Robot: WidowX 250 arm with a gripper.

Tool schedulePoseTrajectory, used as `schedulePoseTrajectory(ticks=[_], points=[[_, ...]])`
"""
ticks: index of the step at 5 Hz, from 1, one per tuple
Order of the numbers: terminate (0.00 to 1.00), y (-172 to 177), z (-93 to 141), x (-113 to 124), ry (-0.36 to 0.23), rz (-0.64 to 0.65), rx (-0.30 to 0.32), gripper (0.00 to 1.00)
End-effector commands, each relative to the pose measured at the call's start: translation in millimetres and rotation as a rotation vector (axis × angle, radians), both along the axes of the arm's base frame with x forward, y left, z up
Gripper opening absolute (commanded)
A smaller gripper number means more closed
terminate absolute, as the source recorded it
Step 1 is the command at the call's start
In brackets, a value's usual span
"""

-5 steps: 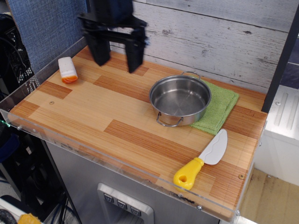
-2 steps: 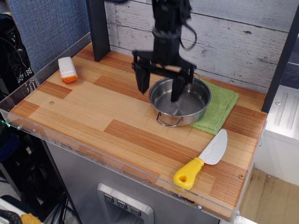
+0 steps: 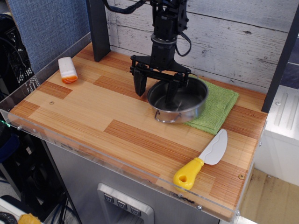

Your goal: Place the pot between the sushi and the green towel

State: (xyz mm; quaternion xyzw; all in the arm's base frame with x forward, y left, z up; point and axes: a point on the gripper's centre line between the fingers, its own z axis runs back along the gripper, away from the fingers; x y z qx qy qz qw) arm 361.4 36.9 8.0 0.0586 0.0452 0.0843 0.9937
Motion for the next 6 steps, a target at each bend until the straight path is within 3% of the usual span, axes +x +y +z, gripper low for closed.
schedulePoseTrajectory(ticks=[1, 3, 6], points=[[0.0, 17, -3, -8, -0.002, 0.037, 0.008, 0.0], [0.0, 8, 13, -17, -0.057, 0.012, -0.04, 0.0], [0.0, -5, 91, -41, -0.305, -0.137, -0.217, 0.0]])
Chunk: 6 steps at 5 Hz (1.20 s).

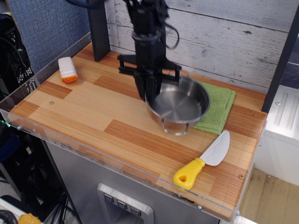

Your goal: Place the pot between the sushi and the green towel

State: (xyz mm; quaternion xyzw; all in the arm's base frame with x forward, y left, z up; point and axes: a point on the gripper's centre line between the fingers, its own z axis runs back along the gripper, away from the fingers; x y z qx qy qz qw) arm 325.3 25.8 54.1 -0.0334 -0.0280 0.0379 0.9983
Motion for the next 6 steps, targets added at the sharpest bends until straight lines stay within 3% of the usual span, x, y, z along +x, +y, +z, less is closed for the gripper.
schedulePoseTrajectory(ticks=[1, 2, 4, 5, 6], points=[[0.0, 12, 76, -10, -0.195, -0.038, -0.087, 0.0], [0.0, 52, 104, -13, -0.18, 0.014, -0.069, 0.0], [0.0, 148, 113, -6, -0.07, 0.064, 0.056, 0.0], [0.0, 175, 90, 1, 0.013, 0.035, 0.097, 0.0], [0.0, 171, 54, 0, 0.095, -0.012, 0.108, 0.0]])
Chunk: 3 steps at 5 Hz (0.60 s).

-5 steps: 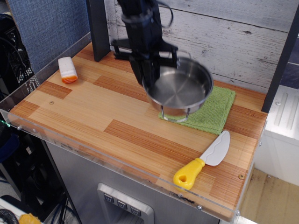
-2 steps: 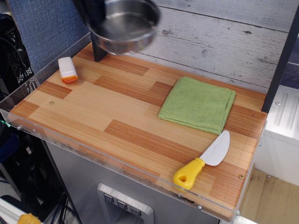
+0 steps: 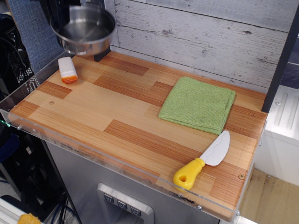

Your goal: Place the pot between the sushi and the green towel

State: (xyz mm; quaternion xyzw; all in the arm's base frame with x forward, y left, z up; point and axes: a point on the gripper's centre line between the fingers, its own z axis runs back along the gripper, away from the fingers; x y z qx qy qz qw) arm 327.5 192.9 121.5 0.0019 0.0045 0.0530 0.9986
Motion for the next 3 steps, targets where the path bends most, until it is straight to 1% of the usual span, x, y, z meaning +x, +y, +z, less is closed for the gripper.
schedulePoseTrajectory(ticks=[1, 2, 3], points=[[0.0, -7, -37, -6, 0.072, -0.058, 0.016, 0.0], [0.0, -19, -43, -6, 0.079, -0.073, -0.005, 0.0], [0.0, -30, -54, -8, 0.094, -0.081, -0.035, 0.0]])
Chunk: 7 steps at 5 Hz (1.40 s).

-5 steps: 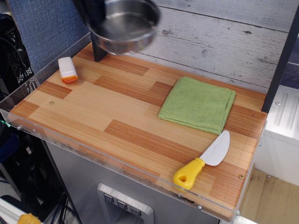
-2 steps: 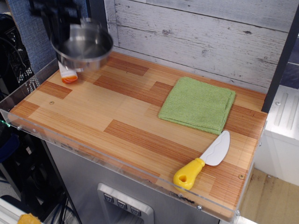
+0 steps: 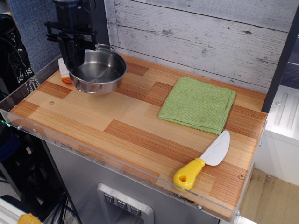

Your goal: Place the pot between the sushi and the green towel

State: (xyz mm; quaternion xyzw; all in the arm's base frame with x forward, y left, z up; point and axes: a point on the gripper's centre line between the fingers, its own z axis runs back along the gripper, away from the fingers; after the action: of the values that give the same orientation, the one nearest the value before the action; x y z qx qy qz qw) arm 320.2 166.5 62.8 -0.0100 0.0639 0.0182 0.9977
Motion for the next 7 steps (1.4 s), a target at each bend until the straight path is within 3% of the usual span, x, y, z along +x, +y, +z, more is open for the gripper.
schedulePoseTrajectory(ticks=[1, 2, 3, 4, 5, 7], points=[[0.0, -8, -20, -2, 0.022, -0.017, -0.015, 0.0], [0.0, -10, -42, -5, 0.068, -0.022, 0.009, 0.0], [0.0, -12, -50, -5, 0.073, -0.025, 0.065, 0.0], [0.0, -13, -44, -7, 0.018, 0.0, 0.151, 0.0], [0.0, -17, -26, -12, -0.056, 0.004, 0.191, 1.0], [0.0, -19, 15, -22, -0.188, 0.021, 0.154, 1.0]])
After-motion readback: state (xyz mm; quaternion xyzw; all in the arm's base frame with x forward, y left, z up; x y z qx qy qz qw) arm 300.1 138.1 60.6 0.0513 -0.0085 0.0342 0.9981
